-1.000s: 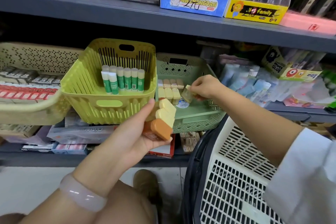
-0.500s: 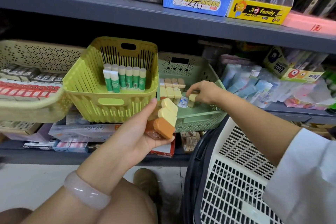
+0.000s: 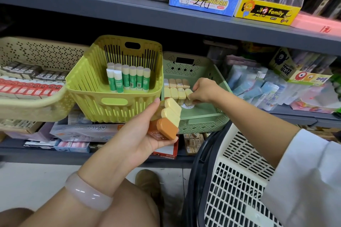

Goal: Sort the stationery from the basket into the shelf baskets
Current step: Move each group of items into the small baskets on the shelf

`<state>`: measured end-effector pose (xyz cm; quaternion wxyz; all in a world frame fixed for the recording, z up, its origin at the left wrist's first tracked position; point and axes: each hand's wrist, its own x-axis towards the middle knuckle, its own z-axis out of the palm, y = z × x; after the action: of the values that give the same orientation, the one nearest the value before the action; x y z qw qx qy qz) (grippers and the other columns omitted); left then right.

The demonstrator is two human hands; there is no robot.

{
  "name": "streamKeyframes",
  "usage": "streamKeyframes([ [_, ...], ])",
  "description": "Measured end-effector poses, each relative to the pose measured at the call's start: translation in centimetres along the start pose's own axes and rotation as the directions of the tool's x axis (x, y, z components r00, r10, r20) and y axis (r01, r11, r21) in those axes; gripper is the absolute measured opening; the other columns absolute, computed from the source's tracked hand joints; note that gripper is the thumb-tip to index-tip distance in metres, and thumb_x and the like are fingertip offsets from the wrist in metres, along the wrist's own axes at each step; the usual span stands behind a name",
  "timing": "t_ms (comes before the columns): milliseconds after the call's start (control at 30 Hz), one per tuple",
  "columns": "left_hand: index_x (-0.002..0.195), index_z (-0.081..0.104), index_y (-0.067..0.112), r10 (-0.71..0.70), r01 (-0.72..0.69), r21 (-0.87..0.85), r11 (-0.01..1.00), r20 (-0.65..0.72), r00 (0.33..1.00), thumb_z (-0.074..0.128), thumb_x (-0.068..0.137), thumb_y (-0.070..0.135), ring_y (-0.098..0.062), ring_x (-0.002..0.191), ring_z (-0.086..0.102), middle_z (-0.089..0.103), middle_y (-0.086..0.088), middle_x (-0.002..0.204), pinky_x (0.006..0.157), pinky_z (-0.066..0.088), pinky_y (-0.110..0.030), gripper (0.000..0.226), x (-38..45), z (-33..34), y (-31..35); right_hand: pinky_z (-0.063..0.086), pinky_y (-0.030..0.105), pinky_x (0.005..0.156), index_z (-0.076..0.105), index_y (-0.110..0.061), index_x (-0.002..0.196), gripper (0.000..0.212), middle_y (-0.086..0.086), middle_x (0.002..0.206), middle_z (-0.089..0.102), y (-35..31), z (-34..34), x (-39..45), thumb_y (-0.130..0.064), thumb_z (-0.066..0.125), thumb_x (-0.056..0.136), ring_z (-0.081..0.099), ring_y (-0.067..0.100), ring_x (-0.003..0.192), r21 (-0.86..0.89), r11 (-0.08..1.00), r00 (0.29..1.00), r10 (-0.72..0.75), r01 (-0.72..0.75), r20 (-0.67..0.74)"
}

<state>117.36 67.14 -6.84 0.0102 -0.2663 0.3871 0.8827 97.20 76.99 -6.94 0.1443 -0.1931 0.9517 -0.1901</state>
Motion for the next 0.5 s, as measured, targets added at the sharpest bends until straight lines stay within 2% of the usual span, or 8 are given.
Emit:
streamKeyframes([
  [33,0.116,0.058,0.010,0.001,-0.001,-0.001,1.000,0.002,1.000,0.061,0.079,0.039,-0.023,0.056,0.068,0.067,-0.021,0.102,0.045,0.052,-0.033,0.047,-0.01,-0.03,0.02,0.054,0.036,0.086,0.052,-0.013,0.061,0.020,0.016,0.080,0.069,0.00,0.13,0.00,-0.009,0.065,0.076,0.064,0.021,0.072,0.035,0.999,1.000,0.000,0.000,0.001],
  [100,0.114,0.059,0.010,0.004,-0.004,0.007,1.000,0.009,1.000,0.062,0.077,0.039,-0.023,0.056,0.068,0.067,-0.021,0.101,0.045,0.052,-0.033,0.047,-0.06,-0.04,0.03,0.053,0.041,0.088,0.061,-0.007,0.071,0.009,0.014,0.085,0.070,0.19,0.29,-0.07,-0.009,0.066,0.078,0.065,0.021,0.081,0.115,0.993,1.000,-0.006,0.005,0.012],
  [200,0.112,0.060,0.010,0.009,-0.009,0.004,1.000,0.009,1.000,0.062,0.076,0.039,-0.023,0.056,0.068,0.068,-0.021,0.100,0.046,0.052,-0.033,0.046,-0.09,-0.06,0.01,0.052,0.040,0.088,0.051,-0.014,0.076,0.019,0.014,0.097,0.067,0.53,0.28,-0.29,-0.014,0.070,0.079,0.065,0.026,0.093,0.182,0.983,0.998,-0.040,0.032,0.039],
  [267,0.111,0.060,0.010,0.010,-0.010,0.003,1.000,0.010,1.000,0.061,0.077,0.039,-0.023,0.056,0.068,0.068,-0.020,0.100,0.046,0.052,-0.033,0.044,-0.15,-0.06,0.01,0.050,0.035,0.076,0.048,-0.015,0.083,0.028,0.008,0.093,0.060,0.60,0.30,-0.35,-0.022,0.074,0.076,0.059,0.024,0.086,0.045,0.995,0.995,-0.088,0.085,0.057],
  [333,0.110,0.060,0.010,0.012,-0.012,0.001,1.000,0.010,1.000,0.061,0.078,0.039,-0.023,0.057,0.068,0.068,-0.020,0.099,0.046,0.053,-0.034,0.043,-0.22,-0.06,0.03,0.041,0.028,0.062,0.046,-0.015,0.086,0.032,0.001,0.082,0.052,0.43,0.41,-0.31,-0.027,0.074,0.076,0.051,0.020,0.076,-0.095,0.988,0.992,-0.122,0.124,0.032],
  [400,0.111,0.059,0.011,0.013,-0.013,-0.003,1.000,0.010,1.000,0.061,0.078,0.039,-0.023,0.057,0.068,0.068,-0.020,0.099,0.046,0.053,-0.033,0.043,-0.23,-0.06,0.10,0.032,0.025,0.052,0.043,-0.016,0.078,0.031,-0.003,0.073,0.047,0.15,0.55,-0.16,-0.026,0.073,0.077,0.046,0.016,0.068,-0.161,0.976,0.989,-0.147,0.145,-0.006],
  [500,0.114,0.059,0.010,0.012,-0.012,-0.011,1.000,0.008,1.000,0.061,0.080,0.038,-0.024,0.058,0.067,0.067,-0.020,0.101,0.046,0.053,-0.033,0.044,-0.19,0.08,0.16,0.028,0.023,0.047,0.039,-0.019,0.071,0.032,-0.003,0.071,0.046,0.00,0.73,0.02,-0.024,0.070,0.080,0.043,0.014,0.062,-0.186,0.972,0.988,-0.151,0.141,-0.037],
])
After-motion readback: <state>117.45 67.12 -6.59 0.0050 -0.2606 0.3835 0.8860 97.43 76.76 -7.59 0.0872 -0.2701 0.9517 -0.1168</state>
